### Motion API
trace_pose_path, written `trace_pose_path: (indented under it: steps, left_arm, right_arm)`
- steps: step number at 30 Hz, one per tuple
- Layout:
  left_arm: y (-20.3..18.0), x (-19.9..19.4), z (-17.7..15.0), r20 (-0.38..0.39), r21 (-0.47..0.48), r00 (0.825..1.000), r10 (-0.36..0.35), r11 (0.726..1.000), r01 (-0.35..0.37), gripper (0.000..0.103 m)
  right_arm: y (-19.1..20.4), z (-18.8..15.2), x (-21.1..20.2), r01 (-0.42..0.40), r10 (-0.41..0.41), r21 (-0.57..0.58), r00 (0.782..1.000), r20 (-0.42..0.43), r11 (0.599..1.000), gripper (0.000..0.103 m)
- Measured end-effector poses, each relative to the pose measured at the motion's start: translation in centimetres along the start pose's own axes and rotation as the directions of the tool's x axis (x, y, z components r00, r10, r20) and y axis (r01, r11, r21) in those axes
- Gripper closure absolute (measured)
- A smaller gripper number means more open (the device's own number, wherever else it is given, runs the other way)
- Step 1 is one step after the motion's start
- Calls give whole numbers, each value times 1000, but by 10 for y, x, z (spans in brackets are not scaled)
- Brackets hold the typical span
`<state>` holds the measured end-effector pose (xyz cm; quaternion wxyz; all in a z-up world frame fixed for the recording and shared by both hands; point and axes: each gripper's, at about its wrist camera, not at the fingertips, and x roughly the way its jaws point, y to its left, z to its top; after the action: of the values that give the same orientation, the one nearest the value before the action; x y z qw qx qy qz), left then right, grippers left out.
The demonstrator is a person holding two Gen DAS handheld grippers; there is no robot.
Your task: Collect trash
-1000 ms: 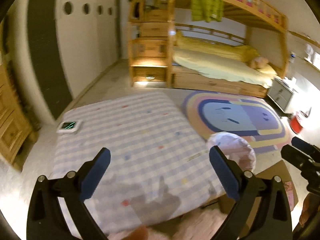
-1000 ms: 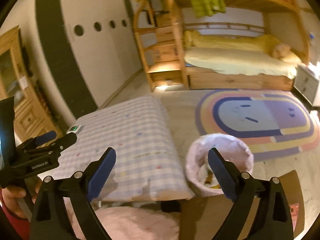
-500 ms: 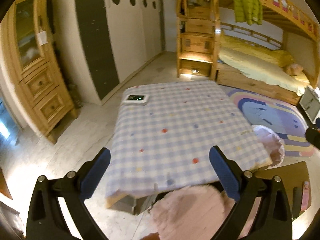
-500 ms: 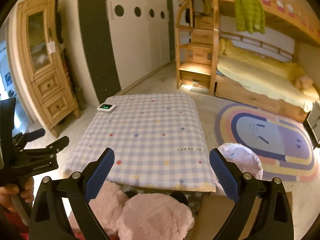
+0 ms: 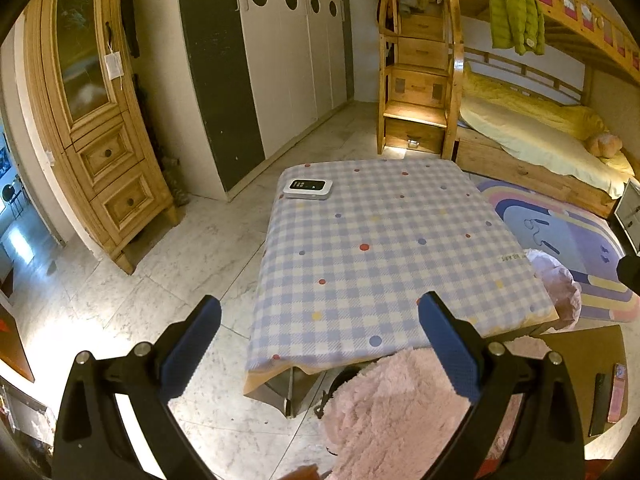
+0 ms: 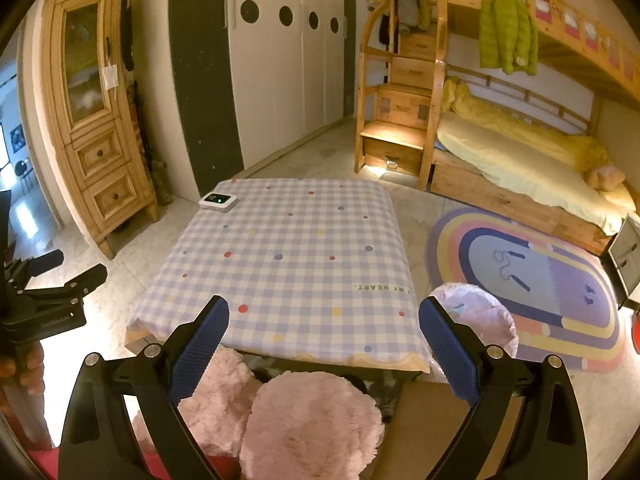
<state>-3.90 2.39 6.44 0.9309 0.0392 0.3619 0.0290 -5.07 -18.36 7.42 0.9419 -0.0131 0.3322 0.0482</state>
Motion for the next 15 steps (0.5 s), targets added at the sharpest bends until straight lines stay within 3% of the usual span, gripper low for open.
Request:
trace_pose_path:
  steps: [15]
  left_arm:
    - [-2,5,0,-10,5,1000,-11,1000,11,7]
  right_arm:
    - [1,-1,2,3,-3,6,1000,-4,1000,8]
